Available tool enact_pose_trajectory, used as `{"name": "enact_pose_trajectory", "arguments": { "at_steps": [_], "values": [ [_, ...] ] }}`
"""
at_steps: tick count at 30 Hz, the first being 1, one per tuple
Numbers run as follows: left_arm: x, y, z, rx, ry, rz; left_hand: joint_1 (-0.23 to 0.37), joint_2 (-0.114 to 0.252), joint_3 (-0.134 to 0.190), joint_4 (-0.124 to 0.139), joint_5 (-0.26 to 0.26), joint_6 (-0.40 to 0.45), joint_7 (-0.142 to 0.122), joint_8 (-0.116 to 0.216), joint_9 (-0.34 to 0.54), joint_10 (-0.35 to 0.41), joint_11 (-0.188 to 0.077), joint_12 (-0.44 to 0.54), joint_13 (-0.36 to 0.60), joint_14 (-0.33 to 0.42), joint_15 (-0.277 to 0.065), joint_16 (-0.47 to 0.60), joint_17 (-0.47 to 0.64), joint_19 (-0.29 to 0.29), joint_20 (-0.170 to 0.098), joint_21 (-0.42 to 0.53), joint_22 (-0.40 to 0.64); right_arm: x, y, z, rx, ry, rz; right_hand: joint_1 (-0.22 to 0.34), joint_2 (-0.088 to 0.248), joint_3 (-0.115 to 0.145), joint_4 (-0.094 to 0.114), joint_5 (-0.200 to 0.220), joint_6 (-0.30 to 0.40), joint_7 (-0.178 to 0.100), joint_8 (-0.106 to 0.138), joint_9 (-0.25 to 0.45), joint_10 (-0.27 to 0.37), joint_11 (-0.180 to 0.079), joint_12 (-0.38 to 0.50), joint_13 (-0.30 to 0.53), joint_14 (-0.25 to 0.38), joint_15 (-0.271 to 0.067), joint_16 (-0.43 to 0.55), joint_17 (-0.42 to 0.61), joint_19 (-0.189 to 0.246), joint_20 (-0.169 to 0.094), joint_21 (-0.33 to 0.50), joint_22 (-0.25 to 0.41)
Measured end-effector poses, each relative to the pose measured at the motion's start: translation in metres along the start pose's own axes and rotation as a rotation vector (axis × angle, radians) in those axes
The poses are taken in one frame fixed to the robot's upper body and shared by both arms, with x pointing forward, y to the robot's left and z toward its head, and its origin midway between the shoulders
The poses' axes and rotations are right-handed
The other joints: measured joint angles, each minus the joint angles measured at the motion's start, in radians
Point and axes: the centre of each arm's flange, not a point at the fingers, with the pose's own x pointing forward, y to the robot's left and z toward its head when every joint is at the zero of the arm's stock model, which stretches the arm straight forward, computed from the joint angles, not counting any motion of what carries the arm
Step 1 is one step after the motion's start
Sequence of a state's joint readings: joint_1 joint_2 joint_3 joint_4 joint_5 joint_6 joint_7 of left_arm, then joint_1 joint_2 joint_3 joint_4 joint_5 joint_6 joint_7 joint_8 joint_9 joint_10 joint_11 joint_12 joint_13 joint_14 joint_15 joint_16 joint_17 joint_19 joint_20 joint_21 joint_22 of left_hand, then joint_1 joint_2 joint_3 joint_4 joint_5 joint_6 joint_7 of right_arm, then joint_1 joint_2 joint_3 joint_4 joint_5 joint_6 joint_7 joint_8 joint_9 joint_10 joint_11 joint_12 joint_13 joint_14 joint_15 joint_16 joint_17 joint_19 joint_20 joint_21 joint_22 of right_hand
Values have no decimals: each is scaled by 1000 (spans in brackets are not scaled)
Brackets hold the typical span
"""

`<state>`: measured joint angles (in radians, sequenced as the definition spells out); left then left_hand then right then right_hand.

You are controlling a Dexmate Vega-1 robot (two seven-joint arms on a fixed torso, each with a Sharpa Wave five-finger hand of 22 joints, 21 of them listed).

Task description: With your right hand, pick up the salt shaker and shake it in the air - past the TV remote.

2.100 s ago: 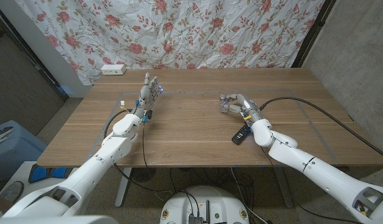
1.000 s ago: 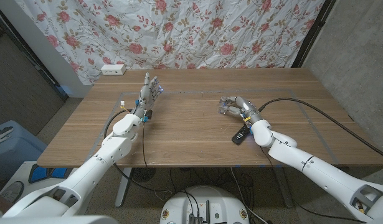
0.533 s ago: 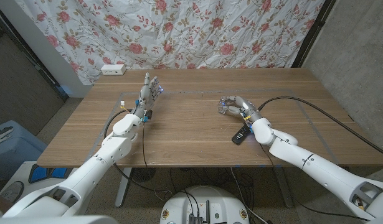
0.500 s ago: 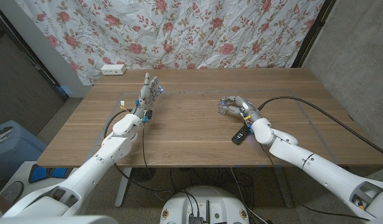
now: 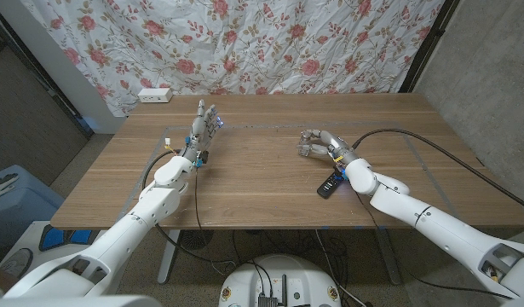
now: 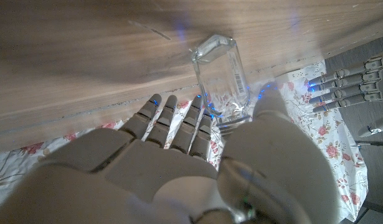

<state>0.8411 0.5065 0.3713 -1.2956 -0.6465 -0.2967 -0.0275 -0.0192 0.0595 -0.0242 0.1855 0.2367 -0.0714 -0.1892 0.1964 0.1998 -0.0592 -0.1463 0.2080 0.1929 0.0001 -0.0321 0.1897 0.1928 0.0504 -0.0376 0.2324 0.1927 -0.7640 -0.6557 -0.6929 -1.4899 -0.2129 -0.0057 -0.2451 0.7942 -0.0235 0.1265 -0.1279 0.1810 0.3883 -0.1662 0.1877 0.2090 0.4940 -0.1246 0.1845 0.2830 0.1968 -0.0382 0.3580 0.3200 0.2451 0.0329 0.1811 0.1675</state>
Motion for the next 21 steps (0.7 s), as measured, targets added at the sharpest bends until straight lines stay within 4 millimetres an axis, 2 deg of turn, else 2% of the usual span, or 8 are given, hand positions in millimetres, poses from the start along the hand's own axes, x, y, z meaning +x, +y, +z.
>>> {"name": "enact_pose_trajectory", "arguments": {
  "at_steps": [4, 6, 10, 14, 21],
  "values": [
    [0, 0, 0, 0, 0, 0, 0, 0, 0, 0, 0, 0, 0, 0, 0, 0, 0, 0, 0, 0, 0, 0, 0, 0, 0, 0, 0, 1, -2, -1, 5, -13, 19, -30, -7, -11, 3, 7, -46, 6, -1, -5, -43, 16, 0, -5, -36, 1, -19, -1, -32, 10, 0, 0],
    [0, 0, 0, 0, 0, 0, 0, 0, 0, 0, 0, 0, 0, 0, 0, 0, 0, 0, 0, 0, 0, 0, 0, 0, 0, 0, 0, 2, -3, -1, 8, -19, 28, -52, -16, -18, 10, 16, -78, 9, -7, -5, -83, 24, -4, -10, -59, 14, -34, -5, -50, 7, 0, 0],
    [0, 0, 0, 0, -1, 0, 0, 0, 0, 0, 0, 0, 0, 0, 0, 0, 0, 0, 0, 0, 0, 0, 0, 0, 0, 0, 0, 3, -5, -2, 18, -40, 50, -92, -24, -32, 20, 22, -132, 18, -7, -9, -151, 42, -7, -19, -106, 40, -58, -9, -84, 20, 0, 0],
    [0, 0, 0, 0, -1, 0, 0, 0, 0, 0, 0, 0, 0, 0, 0, 0, 0, 0, 0, 0, 0, 0, 0, 0, 0, 0, 0, 5, -6, -3, 31, -54, 67, -122, -28, -42, 29, 24, -181, 23, -11, -14, -202, 59, -7, -28, -136, 58, -74, -14, -101, 23, 0, 0],
    [0, 0, 0, 0, -2, -1, 0, 0, 0, 0, 0, 0, 0, 0, 0, 0, 0, 0, 0, 0, 0, 0, 0, 0, 0, 0, 0, 7, -12, -7, 77, -84, 85, -184, -31, -59, 45, 24, -244, 31, -14, -19, -263, 70, -7, -39, -183, 74, -96, -18, -105, 26, 0, 0]
  ]
}}
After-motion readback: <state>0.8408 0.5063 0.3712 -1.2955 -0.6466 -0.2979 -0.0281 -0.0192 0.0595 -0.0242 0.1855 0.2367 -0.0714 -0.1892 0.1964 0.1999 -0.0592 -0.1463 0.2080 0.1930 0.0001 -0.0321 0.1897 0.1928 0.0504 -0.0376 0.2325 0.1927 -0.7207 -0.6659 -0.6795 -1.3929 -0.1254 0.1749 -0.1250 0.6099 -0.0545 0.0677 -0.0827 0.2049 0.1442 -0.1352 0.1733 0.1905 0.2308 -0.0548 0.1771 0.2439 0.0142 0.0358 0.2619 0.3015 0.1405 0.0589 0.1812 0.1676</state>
